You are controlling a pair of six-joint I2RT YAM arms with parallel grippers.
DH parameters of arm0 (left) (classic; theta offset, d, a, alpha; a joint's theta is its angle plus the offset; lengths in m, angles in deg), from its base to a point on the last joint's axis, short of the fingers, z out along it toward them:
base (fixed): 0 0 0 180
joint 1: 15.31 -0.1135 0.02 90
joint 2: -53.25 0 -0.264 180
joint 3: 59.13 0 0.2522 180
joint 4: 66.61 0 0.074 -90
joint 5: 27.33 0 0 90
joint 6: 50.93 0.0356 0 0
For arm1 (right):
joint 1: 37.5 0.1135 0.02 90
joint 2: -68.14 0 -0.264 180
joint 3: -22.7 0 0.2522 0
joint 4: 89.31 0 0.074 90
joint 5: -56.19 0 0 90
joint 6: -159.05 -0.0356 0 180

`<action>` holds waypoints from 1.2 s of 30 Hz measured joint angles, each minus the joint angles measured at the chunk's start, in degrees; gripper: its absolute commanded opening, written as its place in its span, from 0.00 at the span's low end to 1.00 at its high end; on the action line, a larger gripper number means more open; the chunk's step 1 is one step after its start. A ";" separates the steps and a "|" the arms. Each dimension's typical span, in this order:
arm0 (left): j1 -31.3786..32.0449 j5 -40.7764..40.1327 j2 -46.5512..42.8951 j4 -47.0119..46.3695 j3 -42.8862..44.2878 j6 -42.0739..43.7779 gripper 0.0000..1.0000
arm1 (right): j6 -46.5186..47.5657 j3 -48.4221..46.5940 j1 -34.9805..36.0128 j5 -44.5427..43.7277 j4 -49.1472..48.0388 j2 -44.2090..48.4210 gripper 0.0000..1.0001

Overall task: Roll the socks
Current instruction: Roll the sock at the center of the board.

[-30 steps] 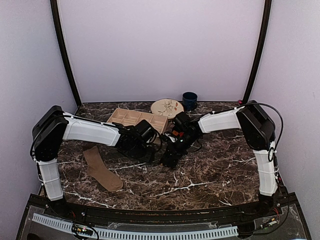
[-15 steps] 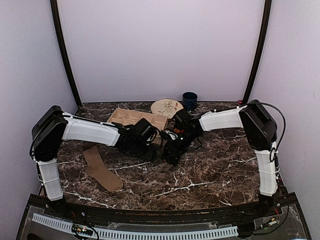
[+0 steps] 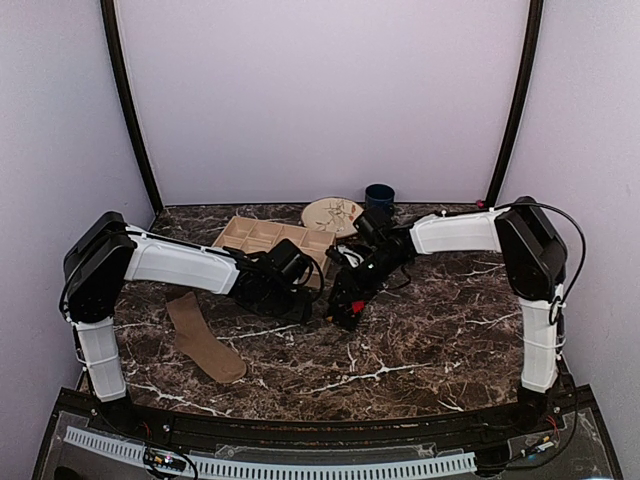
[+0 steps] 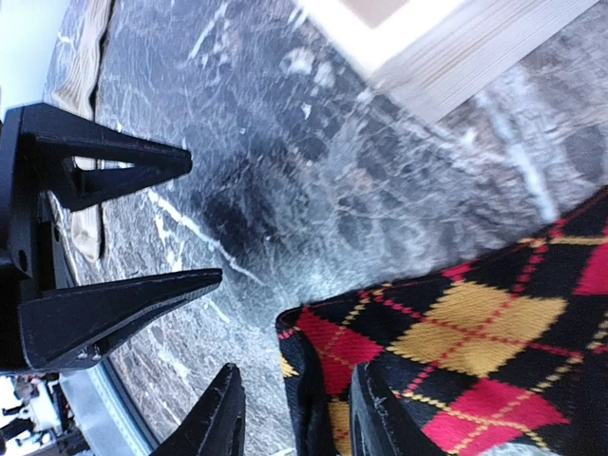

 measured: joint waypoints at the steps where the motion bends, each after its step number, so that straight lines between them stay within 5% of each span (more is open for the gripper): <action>1: 0.00 -0.02 0.00 0.00 0.00 0.00 0.61 | 0.09 0.33 -0.15 -0.61 -0.24 0.50 0.37; 13: -0.92 0.42 -1.97 -0.28 -0.22 0.00 0.62 | 2.32 15.30 -0.37 -16.57 -7.52 16.79 0.36; 19: -1.86 1.46 -2.73 -0.50 -0.81 0.00 0.62 | 5.55 24.22 5.01 -27.21 -13.33 26.25 0.37; 36: -1.95 4.04 -3.13 -2.97 -3.74 0.02 0.61 | 9.73 29.90 17.86 -40.92 -18.95 24.17 0.47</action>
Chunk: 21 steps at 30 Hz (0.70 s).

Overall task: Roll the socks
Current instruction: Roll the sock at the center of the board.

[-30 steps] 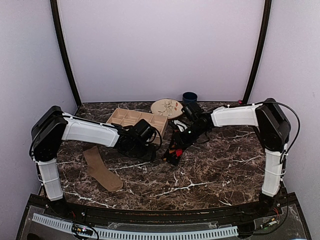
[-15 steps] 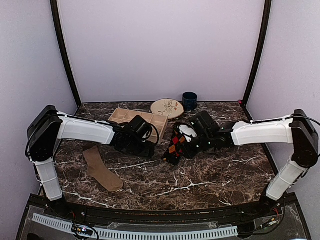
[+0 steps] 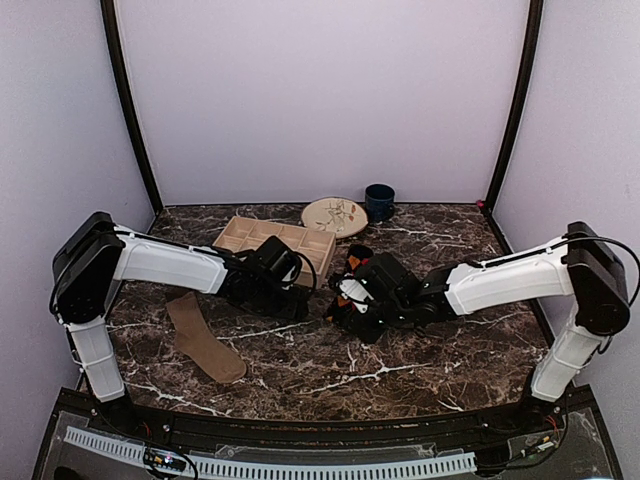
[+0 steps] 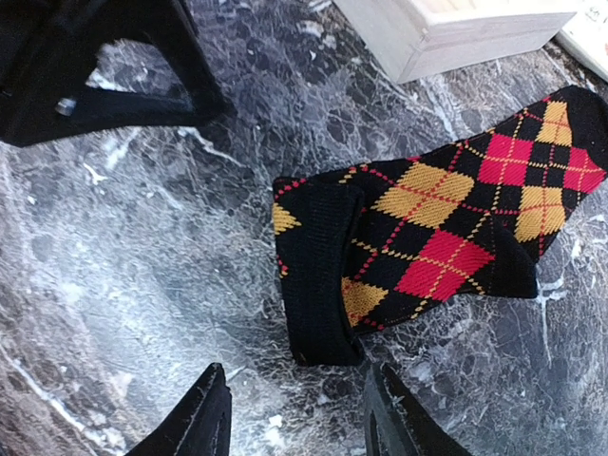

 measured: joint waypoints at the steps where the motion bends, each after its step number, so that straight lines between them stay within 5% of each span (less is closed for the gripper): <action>1: 0.00 0.02 -0.22 -0.02 -0.28 0.00 0.62 | 0.13 -0.22 0.13 -0.09 0.00 -0.66 0.47; 21: 0.00 0.02 -0.63 -1.33 -1.11 -0.09 0.62 | 2.73 -2.67 0.92 -0.13 0.52 -7.13 0.48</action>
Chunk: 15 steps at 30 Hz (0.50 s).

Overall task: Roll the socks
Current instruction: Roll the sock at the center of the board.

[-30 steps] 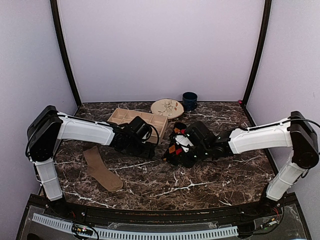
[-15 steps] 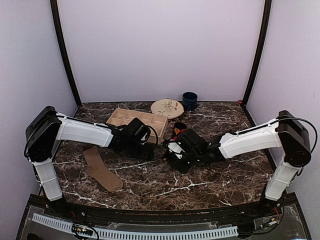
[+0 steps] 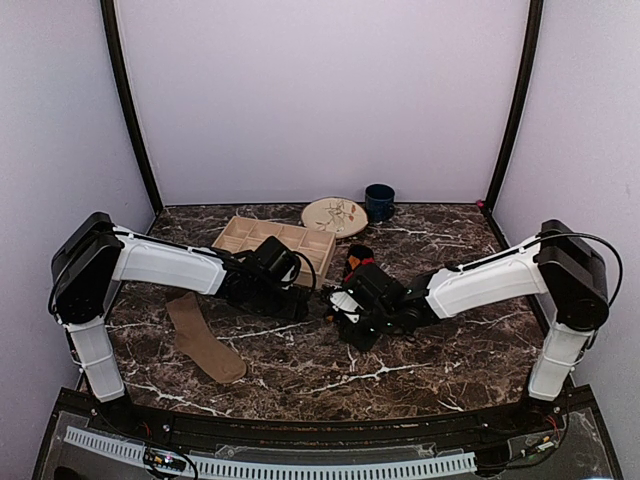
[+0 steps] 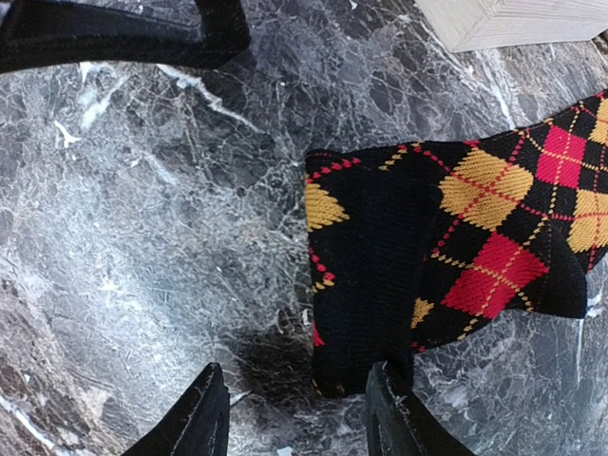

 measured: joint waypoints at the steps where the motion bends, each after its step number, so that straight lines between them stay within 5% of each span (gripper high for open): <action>1: 0.00 -0.02 0.00 0.00 0.00 0.00 0.62 | 0.04 -0.04 0.00 0.00 0.00 -0.28 0.49; 15: -0.35 -0.02 0.00 0.00 -0.02 -0.50 0.62 | 1.27 -1.01 -3.58 2.32 0.11 -2.82 0.40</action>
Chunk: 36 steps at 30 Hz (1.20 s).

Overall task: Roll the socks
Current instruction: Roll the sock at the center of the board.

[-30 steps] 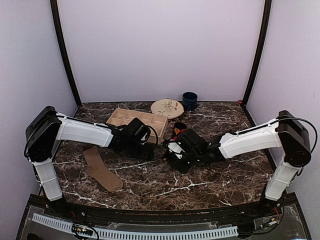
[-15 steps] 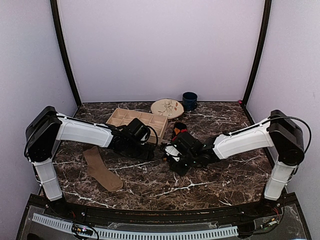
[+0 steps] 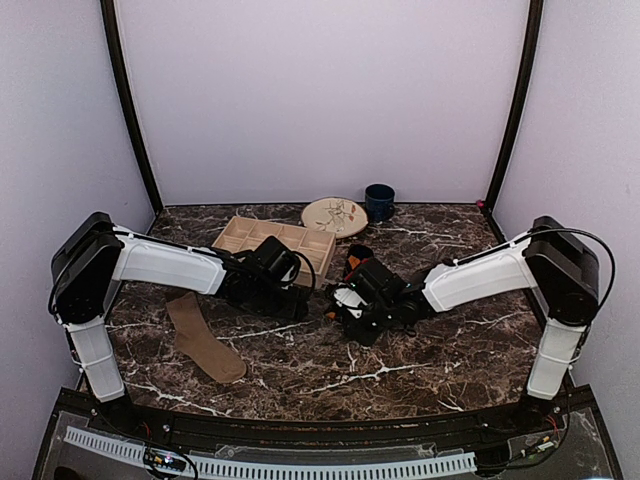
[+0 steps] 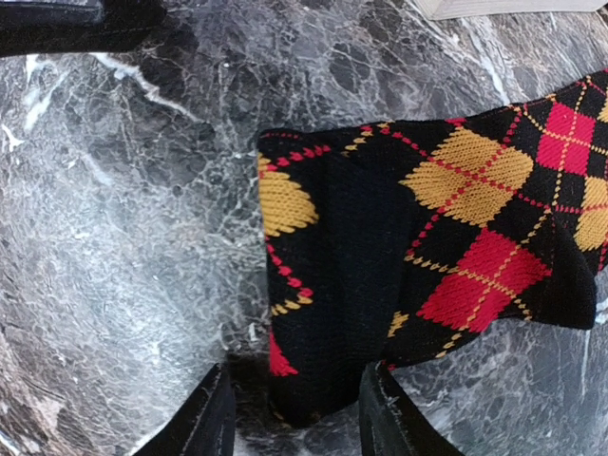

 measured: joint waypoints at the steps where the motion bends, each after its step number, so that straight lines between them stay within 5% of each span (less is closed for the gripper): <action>1: -0.07 0.00 0.00 0.00 0.00 -0.07 0.62 | 0.07 -0.11 -0.28 0.35 -0.02 -0.07 0.37; 7: -0.39 0.13 0.00 -0.02 -0.02 -0.24 0.61 | 0.50 -1.01 -1.53 2.36 0.17 -0.92 0.17; 13: -0.70 0.52 0.00 -0.81 -0.44 -0.22 0.61 | 0.61 -2.19 -2.36 4.11 0.11 -1.81 0.10; 24: -0.98 1.53 -0.50 -2.12 -2.21 0.94 0.62 | -1.73 -5.27 -3.48 10.01 1.49 -3.21 0.07; 36: -1.05 2.97 -2.54 -4.48 -4.09 3.02 0.62 | -9.05 -17.22 -10.54 32.76 9.42 -10.54 0.07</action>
